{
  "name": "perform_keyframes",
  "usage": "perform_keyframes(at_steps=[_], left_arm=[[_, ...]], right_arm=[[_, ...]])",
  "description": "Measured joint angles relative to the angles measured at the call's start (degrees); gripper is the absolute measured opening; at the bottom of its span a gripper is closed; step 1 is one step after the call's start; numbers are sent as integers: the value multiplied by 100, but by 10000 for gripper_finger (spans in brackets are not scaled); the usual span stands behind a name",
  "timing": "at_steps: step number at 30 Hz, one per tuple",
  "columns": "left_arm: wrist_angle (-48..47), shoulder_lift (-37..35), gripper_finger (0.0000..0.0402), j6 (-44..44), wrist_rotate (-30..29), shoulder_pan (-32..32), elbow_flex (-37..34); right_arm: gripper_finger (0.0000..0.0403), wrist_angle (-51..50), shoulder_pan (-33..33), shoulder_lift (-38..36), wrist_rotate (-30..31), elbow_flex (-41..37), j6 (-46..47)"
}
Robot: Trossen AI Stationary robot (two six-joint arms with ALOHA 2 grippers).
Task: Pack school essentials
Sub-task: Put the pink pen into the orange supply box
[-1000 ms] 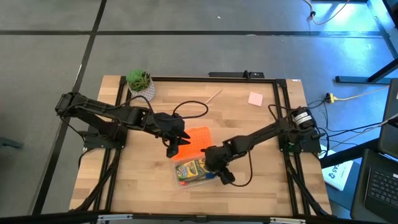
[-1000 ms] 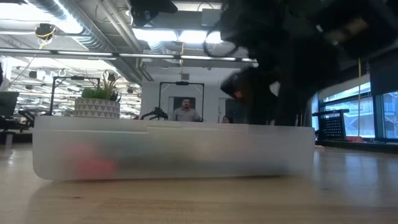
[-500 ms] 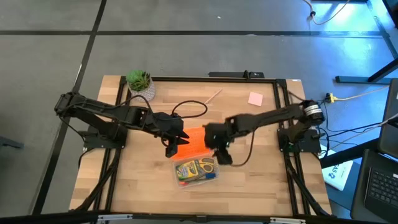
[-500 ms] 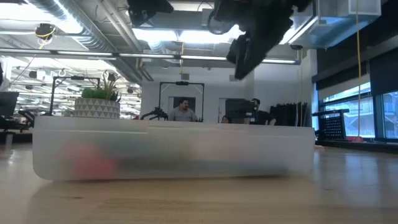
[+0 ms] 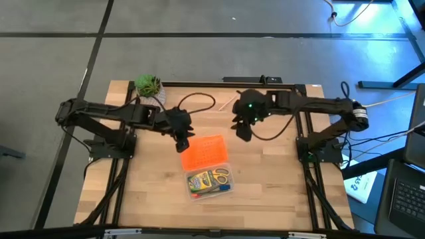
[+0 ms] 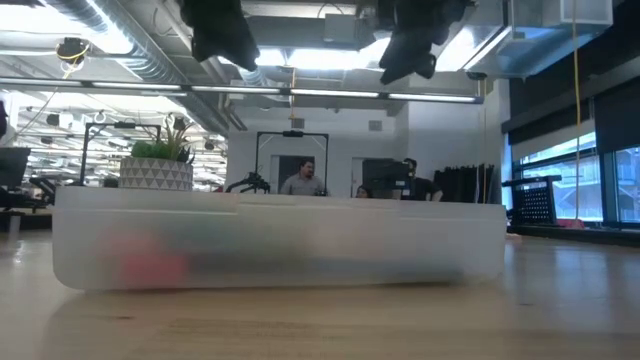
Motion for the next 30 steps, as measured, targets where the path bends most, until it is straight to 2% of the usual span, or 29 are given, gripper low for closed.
perform_keyframes(at_steps=[3, 9, 11, 14, 20, 22, 30], left_arm=[[-32, 2, 105, 23, 9, 212, 0], [-1, 2, 105, 168, 138, 539, 0], [71, 2, 106, 247, 142, 658, 0], [224, 4, 106, 258, 191, 907, 0], [799, 188, 105, 376, 535, 1483, 0], [926, 305, 105, 469, 555, 1624, 0], [988, 733, 105, 468, 573, 1970, 0]], right_arm=[[167, -35, -156, -29, 377, 0, 227], [167, -516, -613, -19, 1264, 0, 1785], [167, -576, -827, -19, 1364, -2, 1779], [167, -471, -1090, 61, 1125, -2, 904], [167, -272, -1564, 414, -45, -2, -1441], [167, -193, -1654, 579, -265, -2, -2152], [167, 150, -1718, 1257, -409, -3, -4302]])
